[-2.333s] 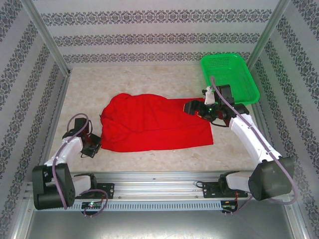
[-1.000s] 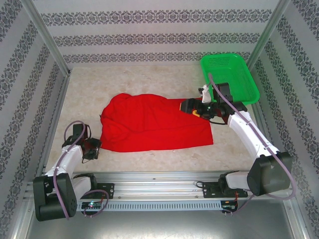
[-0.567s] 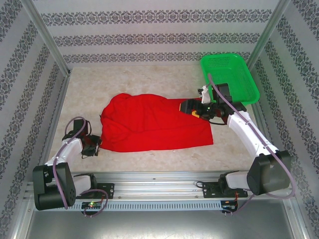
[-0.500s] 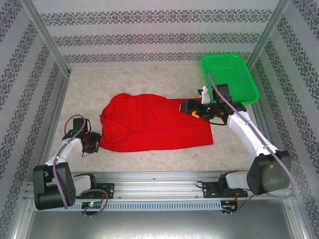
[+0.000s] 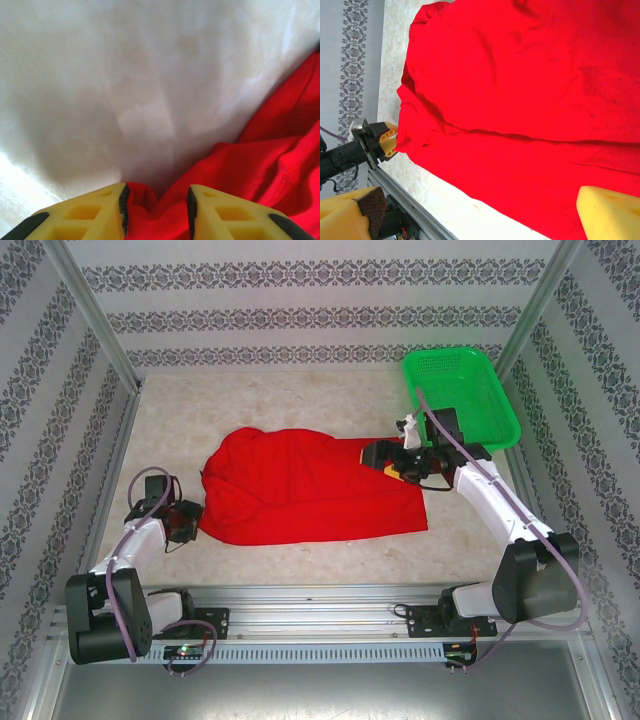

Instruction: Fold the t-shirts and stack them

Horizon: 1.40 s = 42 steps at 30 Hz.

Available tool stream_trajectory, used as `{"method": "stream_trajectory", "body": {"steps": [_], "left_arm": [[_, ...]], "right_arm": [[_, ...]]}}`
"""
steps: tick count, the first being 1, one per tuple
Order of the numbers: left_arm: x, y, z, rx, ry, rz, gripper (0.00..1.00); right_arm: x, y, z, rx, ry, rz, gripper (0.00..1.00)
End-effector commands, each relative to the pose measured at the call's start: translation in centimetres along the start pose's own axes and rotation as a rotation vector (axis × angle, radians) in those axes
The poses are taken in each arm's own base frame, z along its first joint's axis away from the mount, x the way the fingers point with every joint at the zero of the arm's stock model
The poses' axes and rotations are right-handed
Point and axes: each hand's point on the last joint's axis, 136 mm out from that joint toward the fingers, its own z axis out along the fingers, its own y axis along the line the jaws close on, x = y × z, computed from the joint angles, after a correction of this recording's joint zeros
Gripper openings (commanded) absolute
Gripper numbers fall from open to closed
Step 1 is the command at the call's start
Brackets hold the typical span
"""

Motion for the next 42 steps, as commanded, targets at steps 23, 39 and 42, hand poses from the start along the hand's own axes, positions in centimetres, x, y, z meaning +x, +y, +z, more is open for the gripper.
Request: {"method": "stream_trajectory", "body": {"steps": [23, 39, 42], "left_arm": [[3.4, 10.0, -3.3, -0.189, -0.023, -0.164, 0.0], [3.8, -1.9, -10.1, -0.125, 0.058, 0.329, 0.59], [6.9, -1.9, -9.9, -0.115, 0.183, 0.347, 0.59]], "right_arm": [[-1.9, -0.2, 0.7, -0.011, -0.007, -0.019, 0.98], [-1.8, -0.5, -0.1, 0.022, 0.0, -0.018, 0.98], [-1.8, -0.4, -0.4, 0.024, -0.009, -0.019, 0.98]]}}
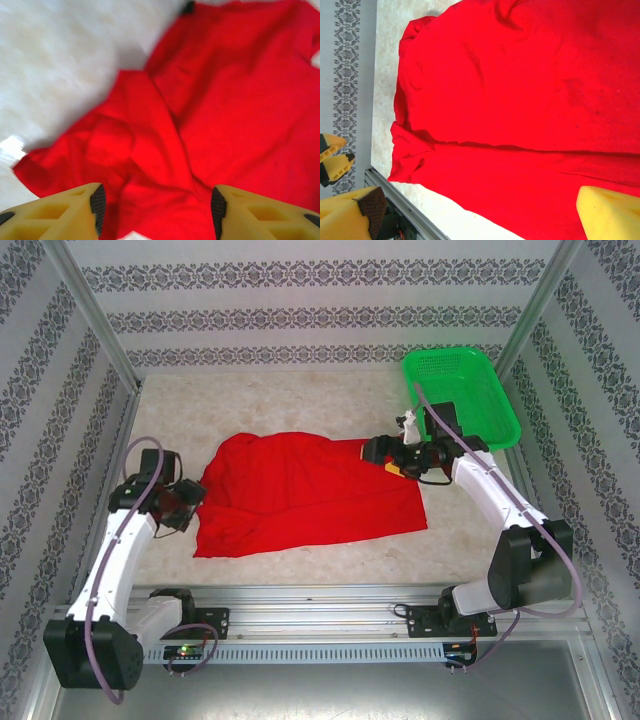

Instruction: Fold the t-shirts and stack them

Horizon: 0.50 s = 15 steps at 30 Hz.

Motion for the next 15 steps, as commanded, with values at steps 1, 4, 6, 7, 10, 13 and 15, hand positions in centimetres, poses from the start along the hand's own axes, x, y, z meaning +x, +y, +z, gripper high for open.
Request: {"method": "stream_trajectory", "body": {"steps": [1, 4, 6, 7, 10, 13, 15], "left_arm": [[4.8, 2.2, 0.2, -0.068, 0.203, 0.041, 0.59], [7.2, 3.3, 0.3, -0.053, 0.281, -0.037, 0.59], [8.2, 4.4, 0.5, -0.052, 0.304, -0.097, 0.59], [8.5, 4.9, 0.7, -0.05, 0.306, -0.125, 0.6], [8.8, 5.4, 2.1, -0.027, 0.304, -0.193, 0.6], [8.4, 5.3, 3.4, -0.03, 0.281, -0.22, 0.6], [7.9, 4.9, 4.1, -0.028, 0.266, -0.224, 0.6]], "right_arm": [[-0.6, 0.5, -1.0, 0.006, -0.025, -0.031, 0.98], [-0.4, 0.4, -1.2, 0.01, -0.025, -0.031, 0.98], [-0.3, 0.4, -1.3, 0.011, -0.029, -0.03, 0.98], [-0.2, 0.4, -1.3, 0.01, -0.031, -0.033, 0.98], [-0.2, 0.3, -1.2, 0.004, -0.033, -0.027, 0.98], [-0.2, 0.4, -1.2, 0.002, -0.032, -0.029, 0.98], [-0.2, 0.5, -1.3, 0.001, -0.035, -0.033, 0.98]]}}
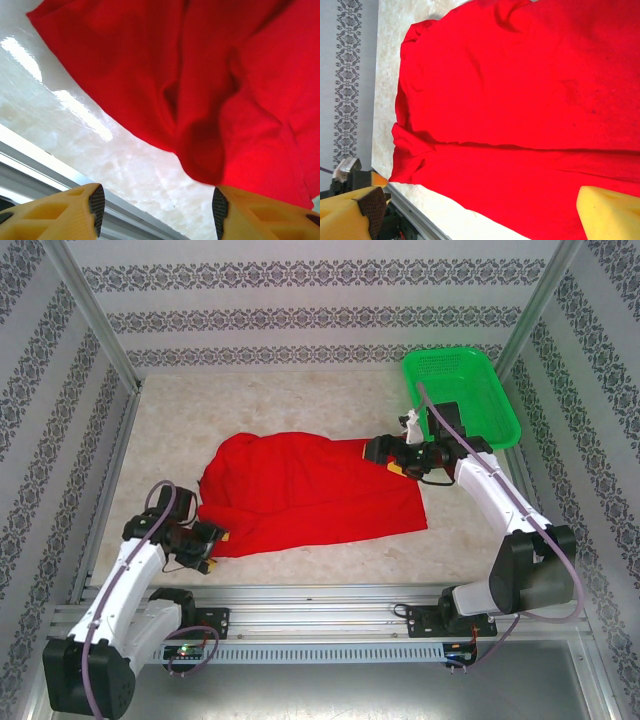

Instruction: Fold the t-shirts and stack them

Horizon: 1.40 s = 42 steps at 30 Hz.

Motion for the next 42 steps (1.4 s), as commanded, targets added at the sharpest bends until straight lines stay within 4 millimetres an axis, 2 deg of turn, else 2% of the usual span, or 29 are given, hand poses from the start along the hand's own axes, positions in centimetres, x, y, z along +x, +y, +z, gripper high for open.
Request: {"method": "stream_trajectory", "body": {"steps": [1, 6, 8, 17, 22, 26, 28, 31, 36, 42], "left_arm": [[-0.9, -2.3, 0.6, 0.063, -0.024, -0.038, 0.6], [-1.9, -4.5, 0.5, 0.086, -0.048, -0.022, 0.59], [-1.8, -4.7, 0.5, 0.081, -0.043, -0.012, 0.59], [-1.1, -4.1, 1.6, 0.088, 0.003, -0.042, 0.5], [-0.4, -3.4, 1.9, 0.076, 0.033, -0.037, 0.36], [-0.3, -3.4, 2.3, 0.087, 0.043, -0.036, 0.19], [-0.4, -4.1, 2.3, 0.111, 0.044, -0.026, 0.09], [-0.7, -5.6, 2.2, 0.139, 0.043, 0.0, 0.03], [-1.7, -9.6, 1.0, 0.185, 0.015, 0.095, 0.01], [-2.5, -14.0, 1.3, 0.207, 0.027, 0.216, 0.01]], "right_arm": [[-0.2, 0.2, -0.6, 0.002, -0.021, -0.025, 0.98], [0.2, 0.1, -0.8, 0.004, -0.024, -0.023, 0.98], [0.4, -0.1, -0.8, 0.009, -0.024, -0.019, 0.98], [0.5, -0.5, -0.7, 0.015, -0.026, -0.009, 0.98], [0.3, -0.5, -0.5, 0.014, -0.024, -0.009, 0.98], [0.3, -0.5, -0.5, 0.015, -0.024, -0.008, 0.98], [0.2, -0.5, -0.5, 0.015, -0.025, -0.009, 0.98], [0.2, -0.6, -0.5, 0.016, -0.025, -0.008, 0.98], [0.0, -0.6, -0.6, 0.019, -0.032, -0.012, 0.98], [0.0, -0.6, -0.8, 0.019, -0.036, -0.016, 0.98]]}}
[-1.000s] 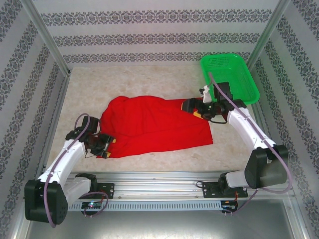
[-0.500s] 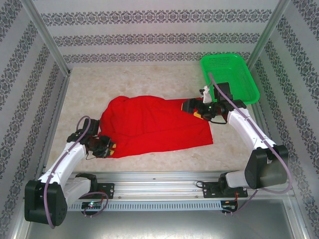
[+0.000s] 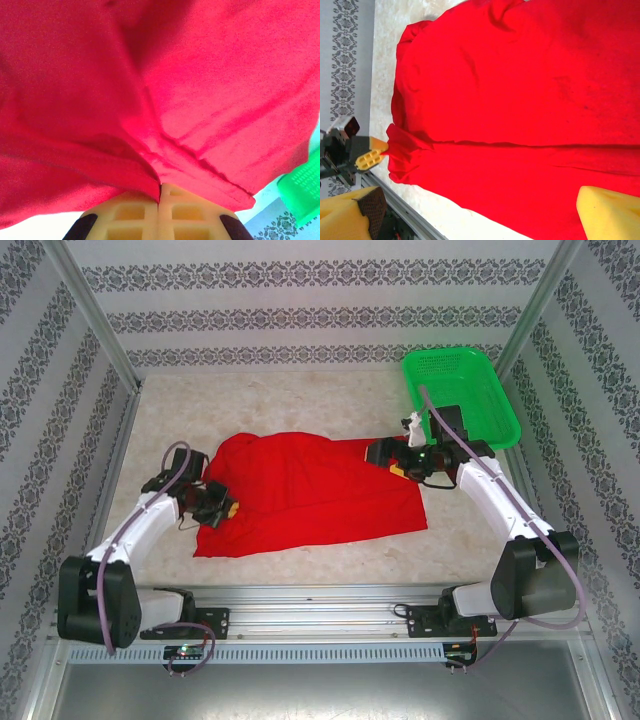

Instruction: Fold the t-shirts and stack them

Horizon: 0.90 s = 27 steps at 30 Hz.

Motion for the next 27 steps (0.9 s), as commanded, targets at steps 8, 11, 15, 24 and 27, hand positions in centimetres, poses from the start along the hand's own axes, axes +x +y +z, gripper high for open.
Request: {"method": "stream_trajectory", "body": {"steps": [8, 11, 15, 24, 27], "left_arm": [[-1.0, -6.1, 3.3, 0.005, 0.092, 0.275, 0.02], [-1.2, -6.6, 4.3, -0.026, 0.116, 0.317, 0.02], [-1.4, -6.3, 5.0, -0.069, 0.132, 0.337, 0.02], [-1.5, -4.1, 5.0, -0.118, 0.108, 0.329, 0.18], [-1.6, -3.7, 4.5, -0.118, 0.081, 0.326, 0.48]], "right_arm": [[-0.3, -0.3, -0.4, 0.008, -0.02, -0.017, 0.98], [-0.2, -0.4, -0.5, 0.012, -0.022, -0.014, 0.98], [0.0, -0.6, -0.7, 0.02, -0.024, -0.005, 0.98], [0.6, -1.0, -1.0, 0.028, -0.03, 0.007, 0.98], [0.7, -1.0, -1.0, 0.028, -0.029, 0.006, 0.98]]}}
